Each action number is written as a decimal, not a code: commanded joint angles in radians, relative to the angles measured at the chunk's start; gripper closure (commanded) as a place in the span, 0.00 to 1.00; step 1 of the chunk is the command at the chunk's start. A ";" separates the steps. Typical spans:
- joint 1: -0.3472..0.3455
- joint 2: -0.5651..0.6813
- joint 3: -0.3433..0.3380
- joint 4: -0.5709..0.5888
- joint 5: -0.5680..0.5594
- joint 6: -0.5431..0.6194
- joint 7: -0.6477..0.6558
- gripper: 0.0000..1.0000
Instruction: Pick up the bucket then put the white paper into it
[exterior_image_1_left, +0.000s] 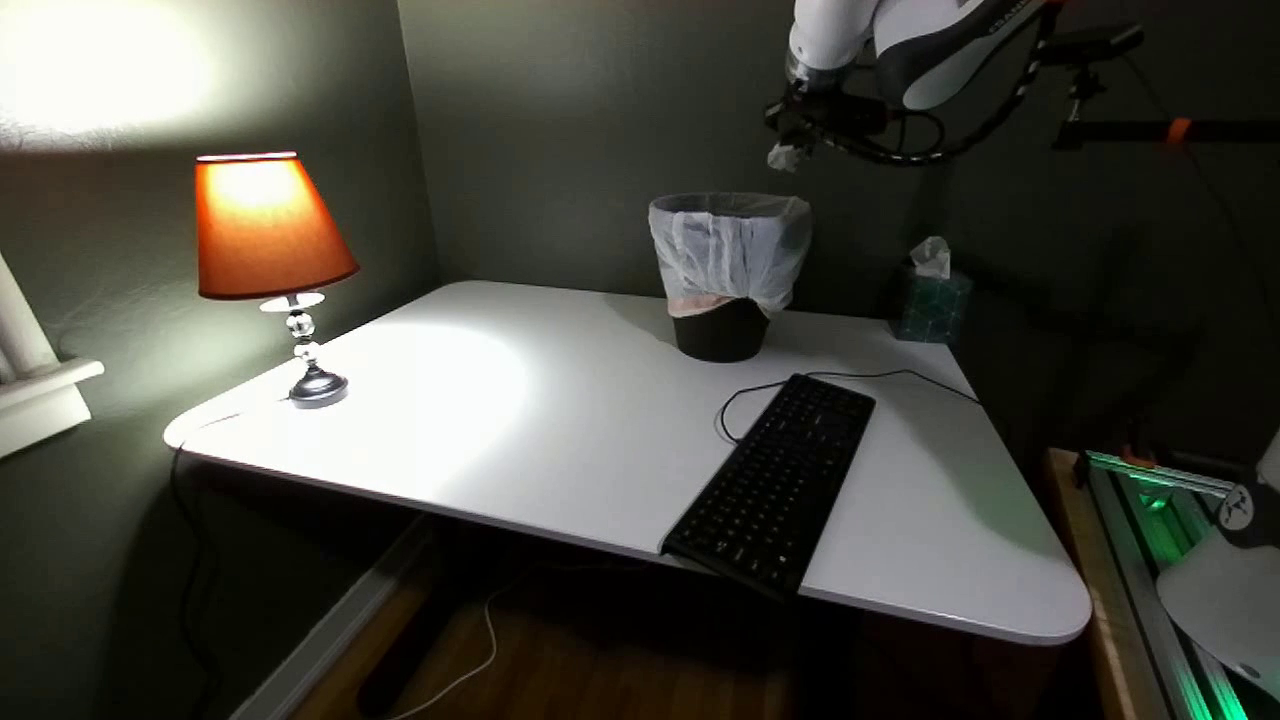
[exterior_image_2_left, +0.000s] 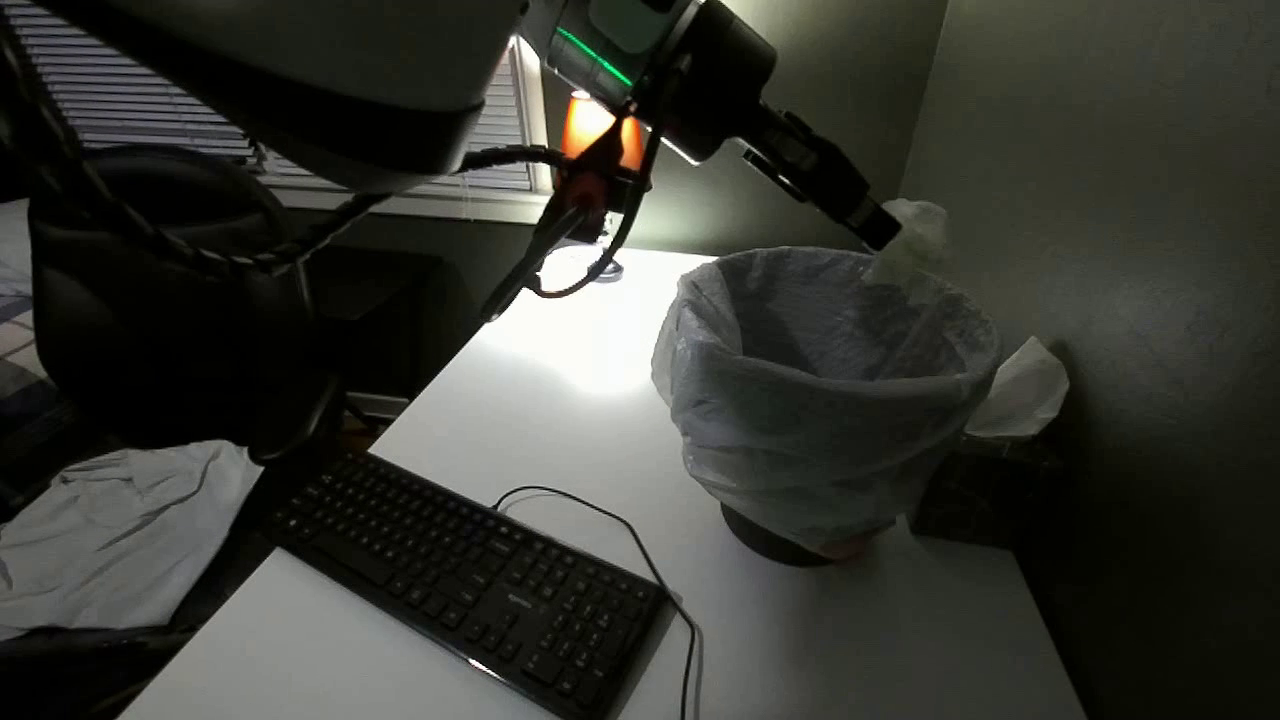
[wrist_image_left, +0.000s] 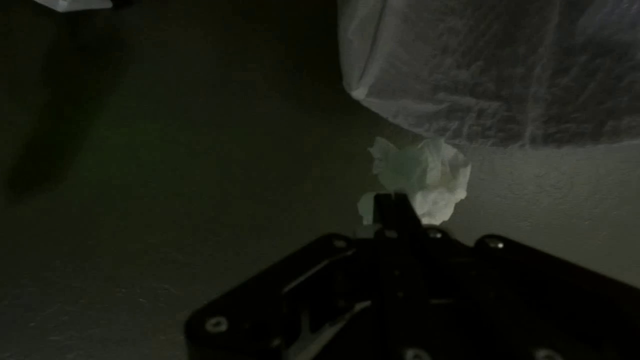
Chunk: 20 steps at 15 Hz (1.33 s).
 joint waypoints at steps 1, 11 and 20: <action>-0.145 -0.007 0.170 -0.008 0.031 0.013 -0.084 0.73; -0.321 -0.013 0.364 -0.002 0.134 0.006 -0.277 0.01; -0.342 -0.065 0.394 -0.029 0.632 -0.037 -0.783 0.00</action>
